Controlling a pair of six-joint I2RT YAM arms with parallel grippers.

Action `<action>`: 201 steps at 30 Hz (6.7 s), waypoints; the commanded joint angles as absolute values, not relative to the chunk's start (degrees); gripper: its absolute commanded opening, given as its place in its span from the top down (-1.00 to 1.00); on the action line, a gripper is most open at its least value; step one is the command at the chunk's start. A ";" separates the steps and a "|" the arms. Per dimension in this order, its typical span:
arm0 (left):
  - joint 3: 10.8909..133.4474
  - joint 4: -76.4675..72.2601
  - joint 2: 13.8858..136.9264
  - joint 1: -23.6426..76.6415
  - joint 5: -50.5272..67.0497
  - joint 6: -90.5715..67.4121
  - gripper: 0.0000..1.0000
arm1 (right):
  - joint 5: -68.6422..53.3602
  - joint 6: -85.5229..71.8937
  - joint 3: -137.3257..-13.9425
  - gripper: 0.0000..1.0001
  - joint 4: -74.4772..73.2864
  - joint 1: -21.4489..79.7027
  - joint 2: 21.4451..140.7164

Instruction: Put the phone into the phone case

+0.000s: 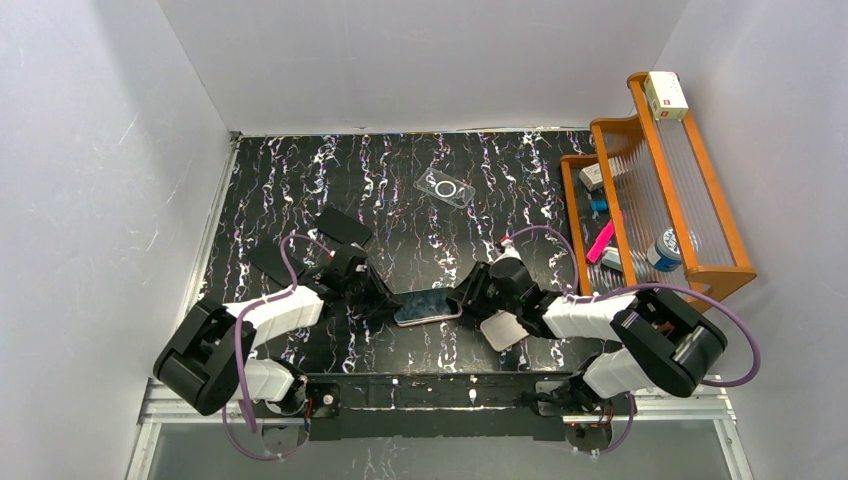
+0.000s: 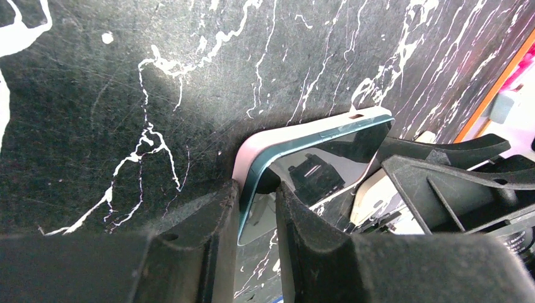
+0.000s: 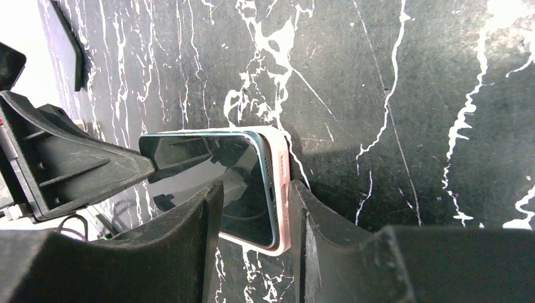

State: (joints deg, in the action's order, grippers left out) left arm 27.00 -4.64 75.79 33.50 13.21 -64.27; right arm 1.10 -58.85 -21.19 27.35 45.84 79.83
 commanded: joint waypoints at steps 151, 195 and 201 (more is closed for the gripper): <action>22.42 -9.48 71.27 31.49 26.03 -55.51 0.21 | -27.93 -52.40 -32.68 0.95 31.15 45.82 91.64; 31.42 -31.90 52.78 29.27 42.72 -73.16 -0.44 | -32.10 -60.73 -19.68 0.97 56.25 41.68 53.46; 30.70 -31.90 53.40 29.27 42.80 -73.56 -0.11 | -31.11 -60.81 -19.78 0.97 56.69 41.68 54.41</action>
State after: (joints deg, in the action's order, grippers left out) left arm 31.40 -30.39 53.28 29.36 41.43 -73.49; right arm -32.47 -60.03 -18.09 49.63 41.63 54.54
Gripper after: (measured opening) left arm 0.630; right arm 0.142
